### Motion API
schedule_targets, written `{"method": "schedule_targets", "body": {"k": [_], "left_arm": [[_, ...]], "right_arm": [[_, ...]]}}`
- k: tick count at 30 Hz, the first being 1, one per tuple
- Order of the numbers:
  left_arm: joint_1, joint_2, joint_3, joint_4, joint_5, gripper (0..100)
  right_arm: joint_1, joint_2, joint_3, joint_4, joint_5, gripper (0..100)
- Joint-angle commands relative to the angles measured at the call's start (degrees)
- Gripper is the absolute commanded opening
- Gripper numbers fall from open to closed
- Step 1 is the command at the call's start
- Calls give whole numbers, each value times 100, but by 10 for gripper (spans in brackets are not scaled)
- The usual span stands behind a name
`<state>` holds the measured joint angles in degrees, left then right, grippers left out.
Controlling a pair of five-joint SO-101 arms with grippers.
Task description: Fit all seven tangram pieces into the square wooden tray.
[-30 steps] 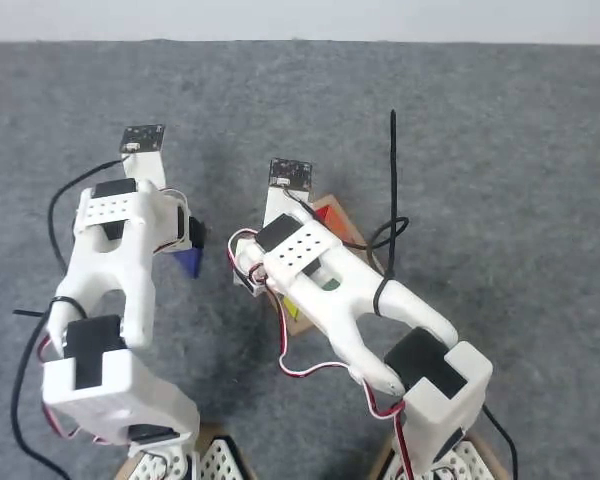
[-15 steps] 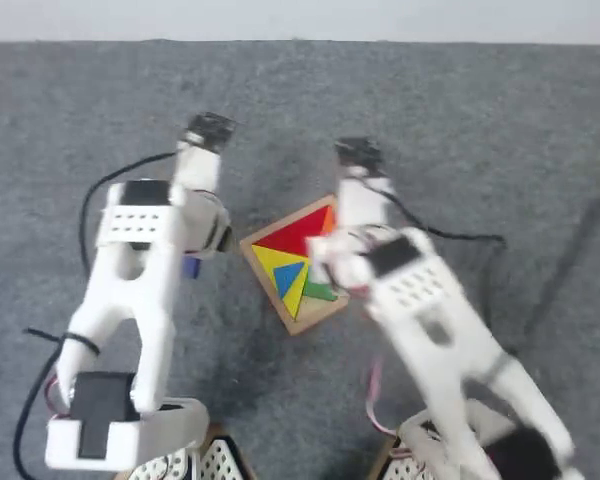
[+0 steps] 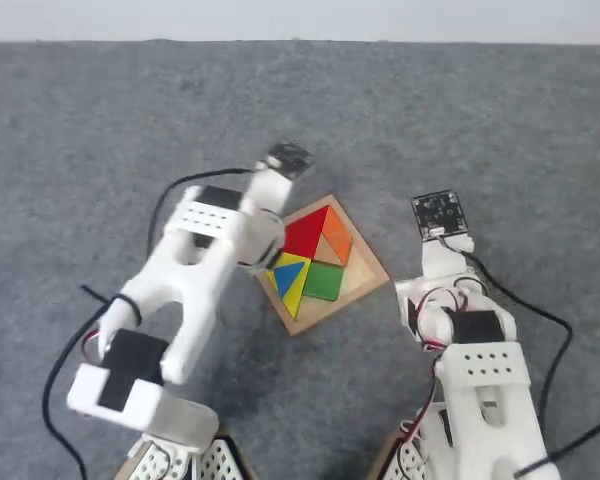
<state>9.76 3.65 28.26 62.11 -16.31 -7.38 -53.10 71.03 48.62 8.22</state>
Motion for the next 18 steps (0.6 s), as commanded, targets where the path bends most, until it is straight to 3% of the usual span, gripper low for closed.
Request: {"method": "schedule_targets", "body": {"k": [1,10,18], "left_arm": [[167,9,-110,-158,158,42],[255,273,-189,-141,167,37],[826,334,-207,-18,448,37]], "right_arm": [[75,-163,-44,-13,70,9],[84,-189,-35,-13,70,9],[84,-180,-35,-13,70,9]]}}
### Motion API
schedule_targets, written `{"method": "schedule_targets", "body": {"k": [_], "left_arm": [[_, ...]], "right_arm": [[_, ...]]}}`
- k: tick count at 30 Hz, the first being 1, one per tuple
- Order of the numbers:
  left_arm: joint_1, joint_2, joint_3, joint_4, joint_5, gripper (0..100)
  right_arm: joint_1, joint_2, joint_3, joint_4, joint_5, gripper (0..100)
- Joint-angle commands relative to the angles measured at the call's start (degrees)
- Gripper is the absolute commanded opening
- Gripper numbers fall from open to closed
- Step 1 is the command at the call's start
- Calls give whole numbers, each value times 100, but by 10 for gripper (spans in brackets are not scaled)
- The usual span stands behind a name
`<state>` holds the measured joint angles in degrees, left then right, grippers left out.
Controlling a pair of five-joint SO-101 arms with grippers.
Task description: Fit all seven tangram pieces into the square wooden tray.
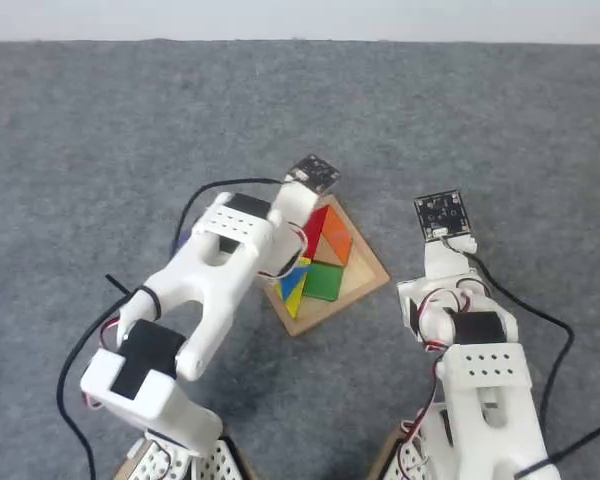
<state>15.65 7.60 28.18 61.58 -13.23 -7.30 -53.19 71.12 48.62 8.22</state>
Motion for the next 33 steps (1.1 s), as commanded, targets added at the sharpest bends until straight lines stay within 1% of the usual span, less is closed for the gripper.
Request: {"method": "schedule_targets", "body": {"k": [1,4,7,11,22,26,29,33], "left_arm": [[290,-53,-215,132,149,37],[369,-79,-224,352,308,37],[325,-79,-215,413,334,37],[369,-88,-224,703,369,37],[396,-88,-224,756,457,37],[615,-88,-224,756,484,37],[765,-88,-224,756,686,37],[774,-88,-224,765,730,37]], "right_arm": [[75,-171,-44,-13,70,9],[75,-163,-44,-13,70,9],[75,-163,-44,-13,70,9],[75,-145,-44,-13,70,9],[66,-136,-44,-13,62,9],[57,-136,-44,-13,62,9],[57,-136,-44,-13,62,9],[48,-136,-44,-13,53,9]]}}
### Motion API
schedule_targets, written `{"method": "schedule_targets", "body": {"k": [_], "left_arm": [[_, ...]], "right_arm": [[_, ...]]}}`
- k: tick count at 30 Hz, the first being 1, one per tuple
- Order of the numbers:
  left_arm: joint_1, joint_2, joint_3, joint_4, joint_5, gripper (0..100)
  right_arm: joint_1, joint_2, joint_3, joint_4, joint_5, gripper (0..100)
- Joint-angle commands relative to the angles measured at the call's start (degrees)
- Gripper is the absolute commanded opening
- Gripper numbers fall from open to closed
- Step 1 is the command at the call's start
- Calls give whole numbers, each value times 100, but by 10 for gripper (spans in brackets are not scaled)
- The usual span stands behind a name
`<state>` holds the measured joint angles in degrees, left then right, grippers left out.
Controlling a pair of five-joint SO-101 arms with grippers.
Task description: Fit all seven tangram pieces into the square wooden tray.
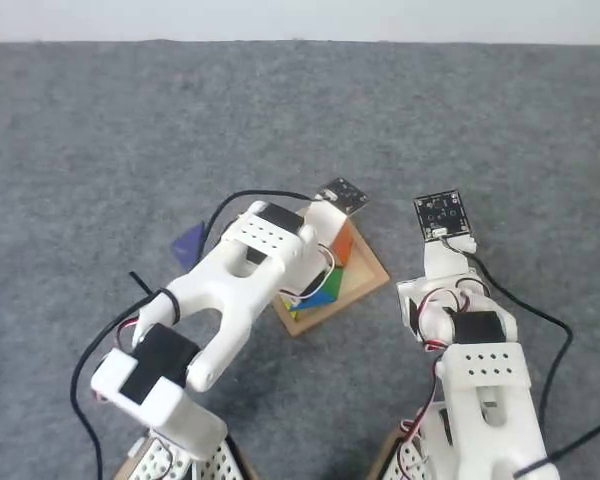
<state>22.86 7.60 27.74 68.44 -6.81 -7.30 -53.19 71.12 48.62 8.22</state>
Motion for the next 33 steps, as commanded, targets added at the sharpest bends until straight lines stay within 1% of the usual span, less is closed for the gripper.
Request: {"method": "schedule_targets", "body": {"k": [1,9,11,17,22,30,33], "left_arm": [[53,-88,-180,132,88,37],[53,-88,-585,976,70,37],[79,-88,-611,1081,70,37],[79,-70,-611,1055,62,37],[79,-18,-567,774,62,37],[97,-18,-567,747,62,37],[273,-18,-558,747,62,37]], "right_arm": [[48,-136,-44,-13,53,9],[40,-136,-44,-13,44,9],[40,-136,-44,-13,35,9],[40,-136,-44,-22,35,9],[31,-136,-35,-22,35,9],[31,-136,-35,-22,35,9],[31,-136,-35,-22,35,9]]}}
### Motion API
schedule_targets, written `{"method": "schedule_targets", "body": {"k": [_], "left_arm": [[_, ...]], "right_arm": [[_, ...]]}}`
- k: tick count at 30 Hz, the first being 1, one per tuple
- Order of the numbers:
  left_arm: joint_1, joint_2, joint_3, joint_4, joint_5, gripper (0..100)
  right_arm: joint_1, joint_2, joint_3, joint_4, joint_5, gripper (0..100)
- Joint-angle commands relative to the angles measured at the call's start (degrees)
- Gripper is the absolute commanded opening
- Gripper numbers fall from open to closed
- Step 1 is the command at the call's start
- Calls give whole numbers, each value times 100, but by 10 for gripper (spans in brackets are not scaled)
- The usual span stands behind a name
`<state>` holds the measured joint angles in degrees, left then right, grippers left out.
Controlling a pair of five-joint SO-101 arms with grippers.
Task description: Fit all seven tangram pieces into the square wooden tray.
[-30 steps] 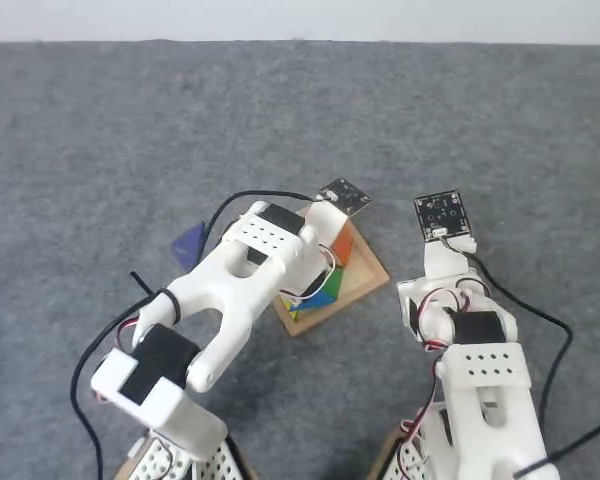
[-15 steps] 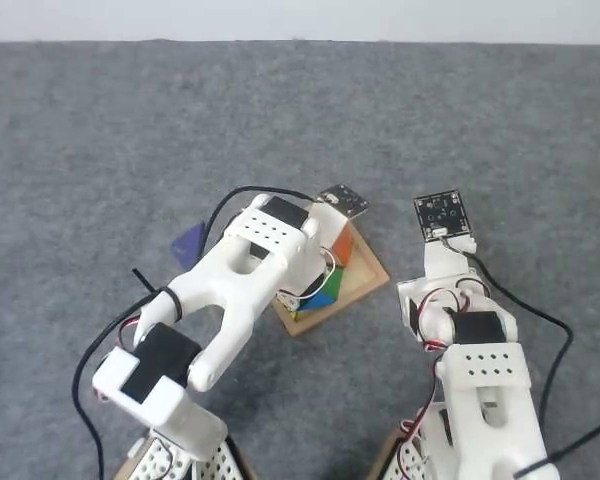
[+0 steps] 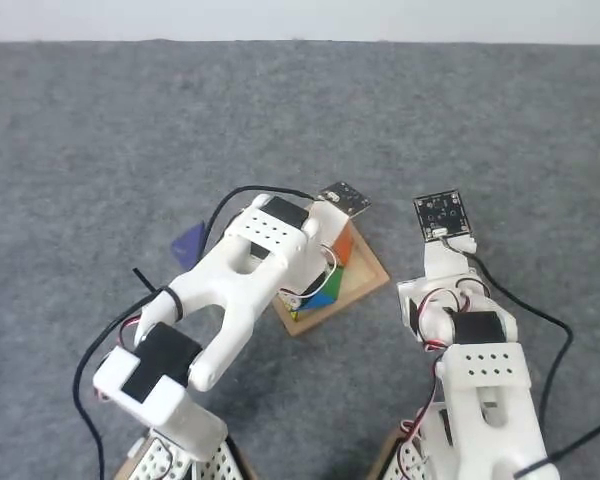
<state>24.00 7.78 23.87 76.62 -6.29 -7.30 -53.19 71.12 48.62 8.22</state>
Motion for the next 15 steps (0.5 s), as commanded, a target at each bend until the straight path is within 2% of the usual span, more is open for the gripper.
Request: {"method": "schedule_targets", "body": {"k": [1,15], "left_arm": [[246,-35,-171,-70,9,37],[316,-202,-277,-105,0,37]], "right_arm": [[31,-136,-35,-22,35,9],[31,-136,-35,-22,35,9]]}}
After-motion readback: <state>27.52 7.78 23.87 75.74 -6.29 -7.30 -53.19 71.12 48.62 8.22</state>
